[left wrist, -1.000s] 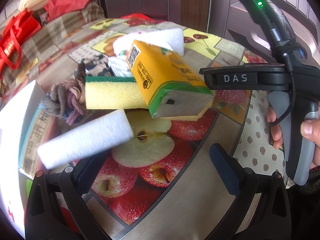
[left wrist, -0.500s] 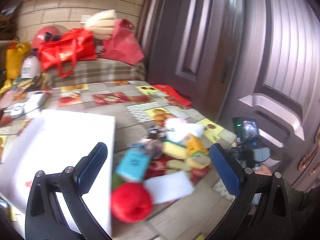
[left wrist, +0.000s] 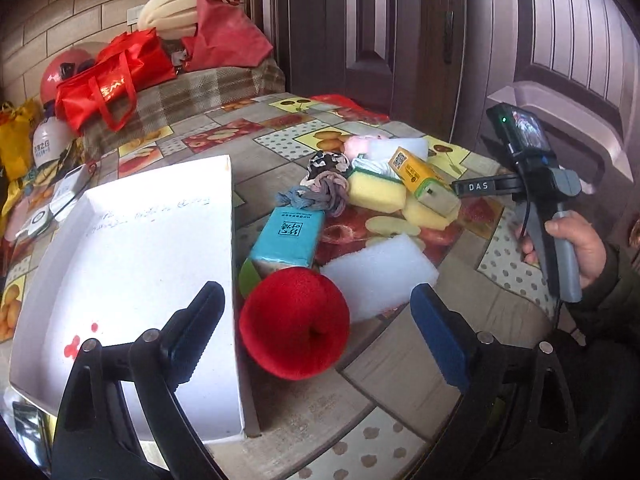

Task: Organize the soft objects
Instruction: 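Grasp the red plush apple with left tool while right tool grasps yellow tissue pack, then lower the red apple into the white tray with left tool while right tool drops the tissue pack there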

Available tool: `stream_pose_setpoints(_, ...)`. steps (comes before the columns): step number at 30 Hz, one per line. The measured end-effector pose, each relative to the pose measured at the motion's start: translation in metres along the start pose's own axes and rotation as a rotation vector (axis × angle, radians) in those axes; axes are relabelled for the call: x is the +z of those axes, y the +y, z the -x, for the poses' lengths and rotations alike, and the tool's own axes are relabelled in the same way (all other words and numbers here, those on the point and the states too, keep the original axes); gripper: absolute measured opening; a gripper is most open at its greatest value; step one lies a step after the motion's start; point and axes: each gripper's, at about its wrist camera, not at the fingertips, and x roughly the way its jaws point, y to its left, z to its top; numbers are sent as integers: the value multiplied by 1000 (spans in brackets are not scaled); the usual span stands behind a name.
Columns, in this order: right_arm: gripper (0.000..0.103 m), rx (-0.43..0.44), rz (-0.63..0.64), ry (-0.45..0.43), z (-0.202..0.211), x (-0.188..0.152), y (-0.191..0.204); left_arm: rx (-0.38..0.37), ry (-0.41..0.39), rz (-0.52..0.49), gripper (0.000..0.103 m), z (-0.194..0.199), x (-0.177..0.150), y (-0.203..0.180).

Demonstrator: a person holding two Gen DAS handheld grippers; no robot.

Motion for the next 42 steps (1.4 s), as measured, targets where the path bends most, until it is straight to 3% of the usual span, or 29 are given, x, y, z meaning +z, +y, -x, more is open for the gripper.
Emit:
stream_pose_setpoints(6,103,8,-5,-3,1,-1,-1,-21,49,-62,84,-17,-4,-17)
stream_pose_setpoints(8,103,11,-7,-4,1,-1,-1,-100,49,-76,65,-13,-6,-27)
stream_pose_setpoints(11,103,47,-34,-27,5,-2,-8,-134,55,-95,64,-12,-7,-38)
stream_pose_setpoints(13,103,101,-93,-69,13,-3,-21,-109,45,-97,64,-11,-8,-39)
stream_pose_setpoints(16,103,245,-165,-210,37,-7,-41,-103,44,-49,65,-9,-8,-28)
stream_pose_setpoints(19,103,413,-61,-398,70,-11,-39,-111,58,-39,65,-12,-8,-26)
stream_pose_setpoints(21,103,507,18,-442,82,-11,-29,-130,73,-59,65,-14,-9,-33)
stream_pose_setpoints(24,103,588,112,-376,88,-8,-2,-141,89,-88,65,-16,-12,-42)
stream_pose_setpoints(29,103,528,223,-257,72,-3,45,-142,87,-74,65,-13,-14,-39)
stream_pose_setpoints(38,102,529,235,-160,54,1,69,-175,137,-85,65,-25,-15,-43)
stream_pose_setpoints(39,100,537,248,-145,50,-2,72,-190,156,-80,65,-29,-16,-43)
stream_pose_setpoints(40,87,547,259,-131,47,-4,73,-197,166,-77,64,-31,-16,-43)
stream_pose_setpoints(41,63,557,266,-117,44,-7,74,-199,168,-77,53,-32,-17,-43)
stream_pose_setpoints(42,51,588,263,-105,42,-9,73,-203,162,-74,49,-30,-17,-43)
